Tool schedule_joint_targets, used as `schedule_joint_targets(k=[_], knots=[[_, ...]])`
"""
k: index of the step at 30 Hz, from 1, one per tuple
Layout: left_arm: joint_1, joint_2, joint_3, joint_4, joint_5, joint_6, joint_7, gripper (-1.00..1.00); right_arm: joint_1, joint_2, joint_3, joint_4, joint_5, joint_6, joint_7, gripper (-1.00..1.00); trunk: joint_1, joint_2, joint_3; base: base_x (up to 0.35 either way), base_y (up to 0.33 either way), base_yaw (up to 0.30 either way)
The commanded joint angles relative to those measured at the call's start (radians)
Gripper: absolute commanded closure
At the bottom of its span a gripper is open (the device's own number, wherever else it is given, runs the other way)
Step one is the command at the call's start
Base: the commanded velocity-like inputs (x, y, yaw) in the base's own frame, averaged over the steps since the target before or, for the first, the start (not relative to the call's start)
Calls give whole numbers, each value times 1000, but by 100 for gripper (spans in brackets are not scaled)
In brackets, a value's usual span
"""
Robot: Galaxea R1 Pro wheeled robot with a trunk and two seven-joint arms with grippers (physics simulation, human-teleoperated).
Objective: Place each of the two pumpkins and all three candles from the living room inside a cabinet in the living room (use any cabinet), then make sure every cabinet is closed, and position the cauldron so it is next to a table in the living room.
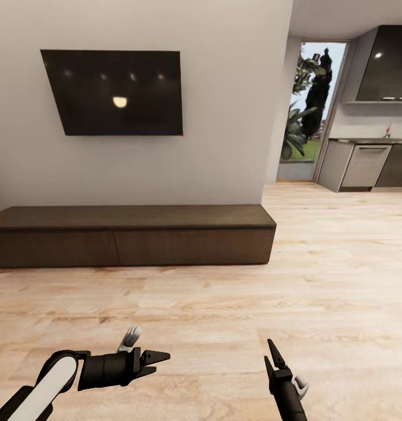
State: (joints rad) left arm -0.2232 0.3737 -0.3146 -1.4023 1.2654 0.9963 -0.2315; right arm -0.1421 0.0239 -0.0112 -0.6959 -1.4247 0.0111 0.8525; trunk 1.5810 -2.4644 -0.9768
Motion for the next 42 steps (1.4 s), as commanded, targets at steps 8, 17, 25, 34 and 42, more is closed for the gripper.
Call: schedule_joint_targets(k=[8,17,25,34,42], knots=[[-1,1,0,0,-8,0,-9,-100,-1,1,-1,1,-3,1,3,-100,11,-22,-10,0,0,0],[-1,2,-1,0,-9,-1,-9,-100,-1,0,-1,1,-3,1,3,-100,11,-22,-10,134,0,0],[-1,2,-3,0,-9,0,-9,-100,-1,0,-1,2,-3,1,3,-100,11,-22,-10,305,0,0],[-1,2,-3,0,-9,-1,-9,-100,-1,0,-1,2,-3,0,4,-100,11,-22,-10,315,0,0],[-1,1,-3,0,-9,-1,-9,-100,-1,0,-1,1,-3,0,5,-100,11,-22,-10,315,0,0]])
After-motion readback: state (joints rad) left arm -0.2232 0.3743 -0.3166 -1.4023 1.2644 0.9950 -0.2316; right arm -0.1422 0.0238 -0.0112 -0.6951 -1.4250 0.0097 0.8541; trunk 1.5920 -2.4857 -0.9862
